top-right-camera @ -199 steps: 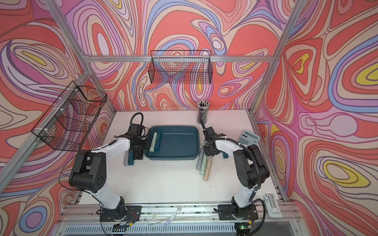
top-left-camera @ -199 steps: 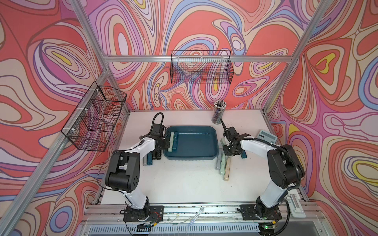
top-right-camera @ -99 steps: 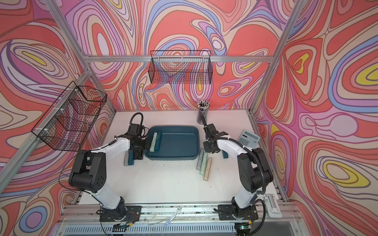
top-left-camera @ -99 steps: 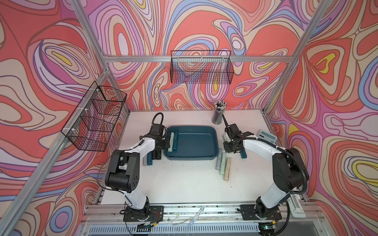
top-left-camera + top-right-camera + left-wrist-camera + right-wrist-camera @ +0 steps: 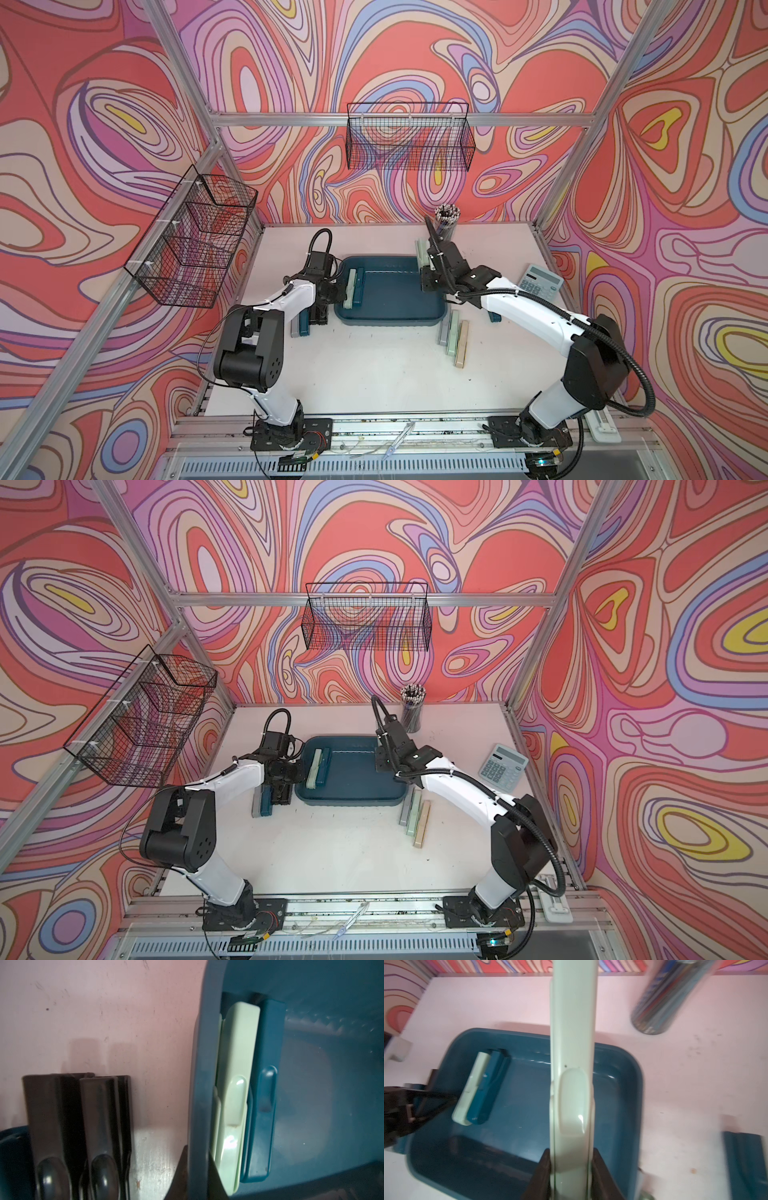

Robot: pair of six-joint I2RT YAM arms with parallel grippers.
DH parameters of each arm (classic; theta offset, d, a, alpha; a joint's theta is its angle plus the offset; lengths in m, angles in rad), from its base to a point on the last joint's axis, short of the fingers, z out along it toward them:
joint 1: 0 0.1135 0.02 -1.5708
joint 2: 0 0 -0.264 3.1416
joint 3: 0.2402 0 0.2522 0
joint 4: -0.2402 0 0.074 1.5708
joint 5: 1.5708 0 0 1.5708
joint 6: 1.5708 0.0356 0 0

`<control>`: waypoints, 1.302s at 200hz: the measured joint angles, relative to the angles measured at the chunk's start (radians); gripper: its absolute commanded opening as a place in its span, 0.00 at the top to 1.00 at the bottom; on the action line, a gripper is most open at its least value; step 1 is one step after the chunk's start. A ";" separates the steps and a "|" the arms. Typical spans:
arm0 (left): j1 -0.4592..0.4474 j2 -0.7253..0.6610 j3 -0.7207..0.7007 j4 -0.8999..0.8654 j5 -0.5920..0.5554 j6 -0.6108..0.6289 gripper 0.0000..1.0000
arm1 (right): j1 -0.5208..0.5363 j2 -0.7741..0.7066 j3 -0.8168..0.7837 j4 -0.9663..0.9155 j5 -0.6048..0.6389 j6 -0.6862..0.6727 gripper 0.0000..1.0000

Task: Put the pruning pliers into the storage box
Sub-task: Pick up the pruning pliers from the center of the board, then place the pruning pliers in the storage box.

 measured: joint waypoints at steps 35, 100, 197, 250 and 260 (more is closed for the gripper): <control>-0.004 0.000 0.000 0.003 0.006 -0.007 1.00 | 0.082 0.198 0.067 0.120 -0.027 0.123 0.77; -0.007 -0.001 -0.019 0.011 -0.001 -0.017 1.00 | 0.130 0.462 0.183 0.200 -0.041 0.311 0.76; -0.006 -0.002 -0.026 0.034 -0.012 -0.033 1.00 | 0.142 0.606 0.338 0.251 -0.098 0.381 0.64; -0.007 -0.005 -0.028 0.034 -0.011 -0.033 1.00 | 0.139 0.608 0.338 0.260 -0.100 0.380 0.56; -0.007 -0.005 -0.029 0.034 -0.011 -0.033 1.00 | 0.139 0.608 0.338 0.262 -0.100 0.380 0.56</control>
